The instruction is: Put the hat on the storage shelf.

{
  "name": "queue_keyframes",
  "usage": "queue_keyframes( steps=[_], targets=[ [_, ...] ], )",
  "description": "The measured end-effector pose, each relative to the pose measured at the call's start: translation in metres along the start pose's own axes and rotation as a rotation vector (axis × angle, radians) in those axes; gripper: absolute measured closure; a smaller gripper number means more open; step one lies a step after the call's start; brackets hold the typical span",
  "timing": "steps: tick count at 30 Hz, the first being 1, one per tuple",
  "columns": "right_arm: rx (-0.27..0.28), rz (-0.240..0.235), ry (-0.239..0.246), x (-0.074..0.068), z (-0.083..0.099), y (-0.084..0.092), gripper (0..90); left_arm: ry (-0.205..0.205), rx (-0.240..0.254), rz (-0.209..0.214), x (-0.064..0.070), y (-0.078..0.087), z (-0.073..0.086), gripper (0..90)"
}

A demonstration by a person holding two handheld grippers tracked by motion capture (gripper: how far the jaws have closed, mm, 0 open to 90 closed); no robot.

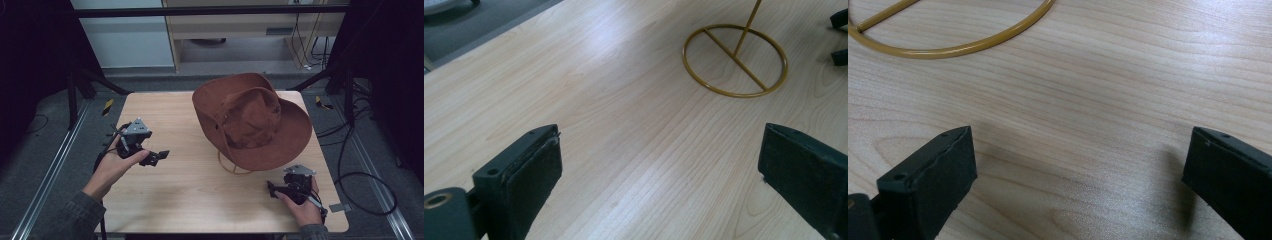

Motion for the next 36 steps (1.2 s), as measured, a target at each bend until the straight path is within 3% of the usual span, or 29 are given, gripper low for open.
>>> queue_keyframes(
  steps=[19, 28, 36],
  targets=[
    [0.000, 0.000, 0.000, 0.000, 0.000, 0.000, 0.7, 0.089, -0.071, -0.041, -0.012, -0.030, 0.071, 3.7],
    [-0.001, 0.001, 0.000, 0.000, 0.000, 0.000, 0.7, 0.126, -0.091, -0.056, -0.017, -0.036, 0.098, 4.0],
    [0.000, 0.000, 0.001, 0.000, 0.000, 0.000, 0.7, 0.139, -0.095, -0.095, -0.028, -0.038, 0.113, 3.9]
  ],
)
Point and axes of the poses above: each handheld gripper's, and its own axes: y roughly backward along the jaws, z roughly out of its underside, x roughly to its right, the point moved 5 cm from there along -y, roughly forward along the jaws, and after that the axes turned 3 degrees about x, right-handed, at the moved point
